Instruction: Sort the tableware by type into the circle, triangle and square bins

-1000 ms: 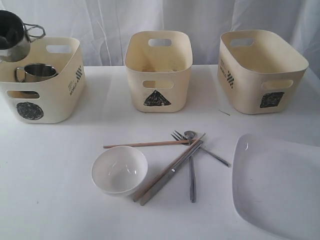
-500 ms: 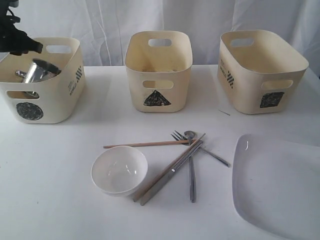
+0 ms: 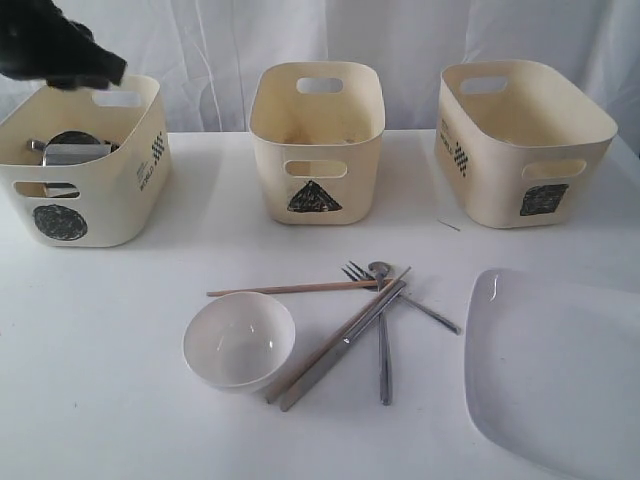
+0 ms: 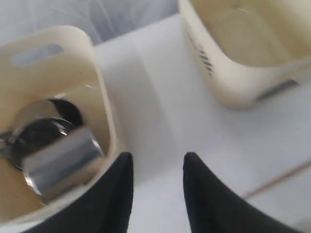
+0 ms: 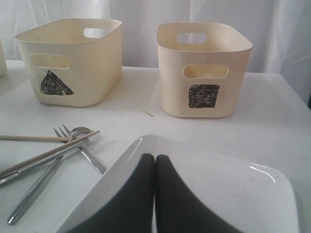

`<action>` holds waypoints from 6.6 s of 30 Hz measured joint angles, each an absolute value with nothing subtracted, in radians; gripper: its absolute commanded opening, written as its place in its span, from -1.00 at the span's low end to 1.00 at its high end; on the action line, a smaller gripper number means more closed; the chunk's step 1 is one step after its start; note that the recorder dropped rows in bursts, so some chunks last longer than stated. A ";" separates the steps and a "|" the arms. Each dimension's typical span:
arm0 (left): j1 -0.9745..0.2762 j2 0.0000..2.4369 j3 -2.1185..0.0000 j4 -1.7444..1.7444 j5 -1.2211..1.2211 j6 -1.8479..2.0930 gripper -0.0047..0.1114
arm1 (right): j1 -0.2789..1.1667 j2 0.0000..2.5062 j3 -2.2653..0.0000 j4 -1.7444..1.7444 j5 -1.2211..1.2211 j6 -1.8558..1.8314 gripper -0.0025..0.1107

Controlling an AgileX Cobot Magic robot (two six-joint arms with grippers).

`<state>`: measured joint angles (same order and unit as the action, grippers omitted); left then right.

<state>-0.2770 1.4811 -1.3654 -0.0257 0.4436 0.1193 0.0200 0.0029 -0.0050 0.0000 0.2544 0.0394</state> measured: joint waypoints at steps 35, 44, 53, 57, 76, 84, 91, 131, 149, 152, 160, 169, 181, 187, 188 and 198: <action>-0.535 1.608 -0.983 -0.219 0.330 0.113 0.10 | 0.020 0.003 -0.005 0.000 0.254 0.039 -0.96; -0.535 1.721 -0.983 -0.217 0.332 0.116 -0.23 | 0.020 0.003 -0.005 0.000 0.254 0.039 -0.96; -0.526 1.639 -1.147 0.134 0.504 0.054 -0.92 | 0.020 0.003 -0.005 0.000 0.254 0.039 -0.96; -0.380 1.536 -1.370 0.317 0.489 -0.071 -0.92 | 0.020 0.003 -0.005 0.000 0.254 0.039 -0.96; -0.049 2.034 -1.773 0.257 0.207 -0.133 -0.92 | 0.020 0.003 -0.005 0.000 0.254 0.039 -0.96; -0.047 1.984 -1.776 0.220 0.205 -0.139 -0.74 | 0.020 0.003 -0.005 0.000 0.254 0.039 -0.96; -0.047 1.974 -1.784 0.183 0.203 -0.141 -0.14 | 0.020 0.003 -0.005 0.000 0.254 0.055 -0.96; -0.047 0.483 -0.540 0.071 0.179 -0.166 -0.92 | 0.020 0.003 -0.005 0.000 0.254 0.059 -0.96; -0.047 0.318 -0.364 0.083 0.129 -0.142 -0.92 | 0.020 0.003 -0.005 0.000 0.254 0.059 -0.96; -0.047 0.276 -0.233 0.083 -0.064 -0.114 -0.92 | 0.020 0.003 -0.005 0.000 0.254 0.059 -0.96; -0.047 0.174 -0.022 0.083 -0.231 -0.100 -0.92 | 0.020 0.003 -0.005 0.000 0.254 0.059 -0.96; -0.047 0.061 -0.005 0.083 -0.155 -0.059 -0.92 | 0.020 0.003 -0.005 0.000 0.254 0.059 -0.96; -0.047 0.010 -0.003 0.083 -0.025 -0.048 -0.92 | 0.020 0.003 -0.005 0.000 0.254 0.059 -0.96; -0.047 0.005 -0.003 0.083 -0.024 -0.048 -0.92 | 0.020 0.003 -0.005 0.000 0.254 0.059 -0.96; -0.047 0.005 -0.003 0.083 -0.024 -0.048 -0.92 | 0.020 0.003 -0.005 0.000 0.254 0.059 -0.96; -0.047 0.005 -0.003 0.083 -0.024 -0.048 -0.92 | 0.020 0.003 -0.005 0.107 0.249 0.167 -0.96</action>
